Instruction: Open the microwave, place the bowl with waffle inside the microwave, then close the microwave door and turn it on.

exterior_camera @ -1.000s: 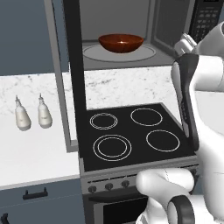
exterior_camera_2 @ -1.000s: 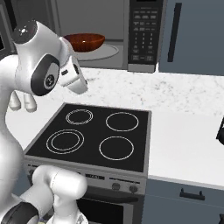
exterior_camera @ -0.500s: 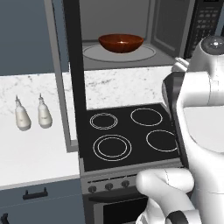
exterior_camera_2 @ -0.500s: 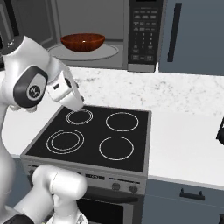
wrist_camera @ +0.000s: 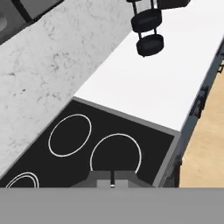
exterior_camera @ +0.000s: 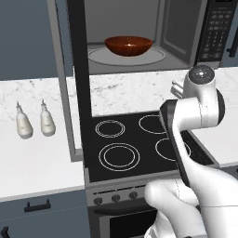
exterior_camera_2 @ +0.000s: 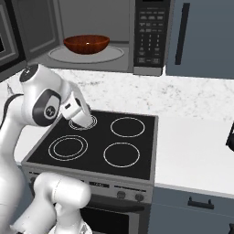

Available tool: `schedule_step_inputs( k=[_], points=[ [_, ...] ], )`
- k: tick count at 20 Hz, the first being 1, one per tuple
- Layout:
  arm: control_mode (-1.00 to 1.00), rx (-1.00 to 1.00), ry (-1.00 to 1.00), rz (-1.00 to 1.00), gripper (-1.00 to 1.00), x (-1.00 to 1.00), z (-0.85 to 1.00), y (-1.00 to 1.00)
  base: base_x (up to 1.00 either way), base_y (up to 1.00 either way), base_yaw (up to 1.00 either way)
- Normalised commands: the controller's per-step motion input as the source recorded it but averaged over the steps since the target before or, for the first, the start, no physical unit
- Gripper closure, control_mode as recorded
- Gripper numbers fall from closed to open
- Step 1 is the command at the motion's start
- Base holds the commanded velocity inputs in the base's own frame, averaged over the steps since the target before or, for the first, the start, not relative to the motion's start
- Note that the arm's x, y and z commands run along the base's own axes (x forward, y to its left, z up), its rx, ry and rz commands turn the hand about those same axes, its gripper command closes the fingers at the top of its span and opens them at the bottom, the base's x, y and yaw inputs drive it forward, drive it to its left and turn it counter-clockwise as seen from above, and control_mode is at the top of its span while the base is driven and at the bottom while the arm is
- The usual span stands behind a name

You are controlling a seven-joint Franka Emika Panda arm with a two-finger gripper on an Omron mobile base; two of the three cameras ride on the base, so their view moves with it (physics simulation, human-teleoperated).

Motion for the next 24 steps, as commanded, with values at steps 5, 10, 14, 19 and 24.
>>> schedule_step_inputs(
  k=[5,10,14,19,24],
  points=[
    [-1.00,-0.08,0.00,-0.04,1.00,0.18,-0.34,0.53,0.00,0.00,0.00],
    [-1.00,0.00,0.00,-0.08,1.00,0.00,-0.17,0.69,0.00,0.00,0.00],
    [-1.00,0.00,0.00,-0.08,1.00,0.14,-0.30,0.46,0.00,0.00,0.00],
    [-1.00,0.00,0.00,-0.03,1.00,0.31,-0.64,0.34,0.00,0.00,0.00],
    [-1.00,0.00,-0.02,-0.05,1.00,0.17,-0.53,0.60,0.00,0.00,0.00]
  ],
)
